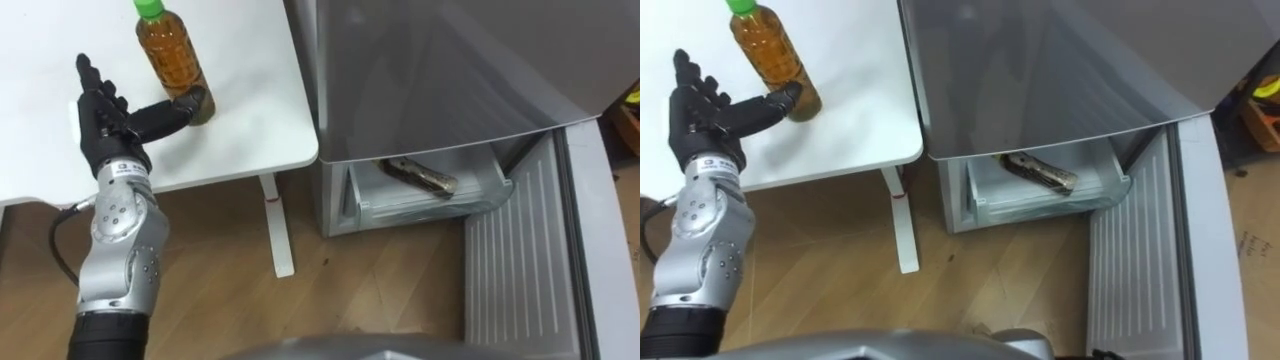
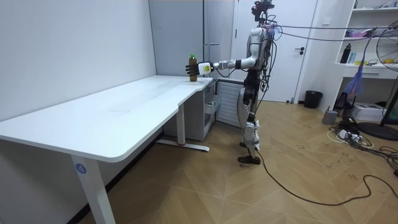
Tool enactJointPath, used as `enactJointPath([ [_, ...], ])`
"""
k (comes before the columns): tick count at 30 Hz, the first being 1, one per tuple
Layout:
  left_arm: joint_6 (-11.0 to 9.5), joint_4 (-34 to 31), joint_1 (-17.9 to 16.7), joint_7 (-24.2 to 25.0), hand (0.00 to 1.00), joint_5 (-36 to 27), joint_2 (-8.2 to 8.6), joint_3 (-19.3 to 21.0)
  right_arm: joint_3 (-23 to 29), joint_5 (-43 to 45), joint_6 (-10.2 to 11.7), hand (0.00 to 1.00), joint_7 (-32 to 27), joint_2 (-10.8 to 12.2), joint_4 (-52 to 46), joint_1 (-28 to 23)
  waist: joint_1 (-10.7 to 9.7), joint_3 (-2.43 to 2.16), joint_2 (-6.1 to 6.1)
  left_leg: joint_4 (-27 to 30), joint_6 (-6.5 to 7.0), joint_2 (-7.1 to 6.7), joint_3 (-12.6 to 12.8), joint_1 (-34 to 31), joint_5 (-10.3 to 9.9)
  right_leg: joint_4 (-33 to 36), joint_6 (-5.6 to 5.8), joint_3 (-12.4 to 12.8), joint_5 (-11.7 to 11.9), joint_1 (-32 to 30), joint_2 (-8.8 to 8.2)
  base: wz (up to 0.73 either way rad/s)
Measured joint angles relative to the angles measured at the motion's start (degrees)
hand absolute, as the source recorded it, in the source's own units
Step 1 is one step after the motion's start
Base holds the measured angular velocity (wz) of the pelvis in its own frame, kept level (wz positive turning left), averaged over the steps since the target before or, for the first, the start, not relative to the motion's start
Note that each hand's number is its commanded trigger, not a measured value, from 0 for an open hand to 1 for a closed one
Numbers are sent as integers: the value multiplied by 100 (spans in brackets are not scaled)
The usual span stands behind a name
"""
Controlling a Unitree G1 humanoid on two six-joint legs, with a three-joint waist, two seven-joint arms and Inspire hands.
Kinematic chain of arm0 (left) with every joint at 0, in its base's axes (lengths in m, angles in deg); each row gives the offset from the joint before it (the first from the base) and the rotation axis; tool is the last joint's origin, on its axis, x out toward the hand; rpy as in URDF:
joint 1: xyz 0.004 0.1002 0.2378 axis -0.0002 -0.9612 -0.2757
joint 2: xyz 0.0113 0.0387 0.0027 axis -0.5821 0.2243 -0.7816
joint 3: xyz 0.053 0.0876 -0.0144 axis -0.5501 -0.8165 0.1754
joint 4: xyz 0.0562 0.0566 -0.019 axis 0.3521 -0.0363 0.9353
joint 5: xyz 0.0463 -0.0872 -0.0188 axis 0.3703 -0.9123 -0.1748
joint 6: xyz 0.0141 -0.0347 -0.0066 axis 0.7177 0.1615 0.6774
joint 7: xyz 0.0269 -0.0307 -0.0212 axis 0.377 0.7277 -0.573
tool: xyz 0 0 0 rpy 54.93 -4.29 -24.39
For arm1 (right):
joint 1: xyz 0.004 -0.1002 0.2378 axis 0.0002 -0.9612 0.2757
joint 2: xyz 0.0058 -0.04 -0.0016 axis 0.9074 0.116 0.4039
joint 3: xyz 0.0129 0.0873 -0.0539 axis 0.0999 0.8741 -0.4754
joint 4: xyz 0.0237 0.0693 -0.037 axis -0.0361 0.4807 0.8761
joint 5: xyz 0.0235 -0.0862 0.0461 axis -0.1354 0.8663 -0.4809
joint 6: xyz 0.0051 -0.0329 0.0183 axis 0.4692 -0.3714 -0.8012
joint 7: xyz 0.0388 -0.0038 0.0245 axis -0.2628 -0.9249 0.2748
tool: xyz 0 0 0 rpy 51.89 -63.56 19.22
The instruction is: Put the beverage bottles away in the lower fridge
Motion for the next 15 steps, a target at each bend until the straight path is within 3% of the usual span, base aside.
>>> enactJointPath([
  [7, 106, 207, 371, 5, 0, 0, -39, 111, 60, 391, -90, 0, 1, -2, -30, -6, -10, -14, 12, 13, 0, -1, -32, -22, 0, -5, 0, -7, 0, -14, -1, 0],
  [12, 199, 393, 734, 18, 0, 11, -117, 351, 229, 788, -161, 0, 11, -15, -53, -135, -23, -11, 116, 10, 0, -1, -33, -32, 0, -6, 0, -13, 0, -19, -4, 0],
  [15, 201, 391, 778, 64, 0, 11, -175, 387, 232, 801, -175, 0, 20, -44, -47, -148, -50, -21, 171, 9, 0, -1, -27, -29, 0, -4, 0, -10, 0, -20, -2, 0],
])
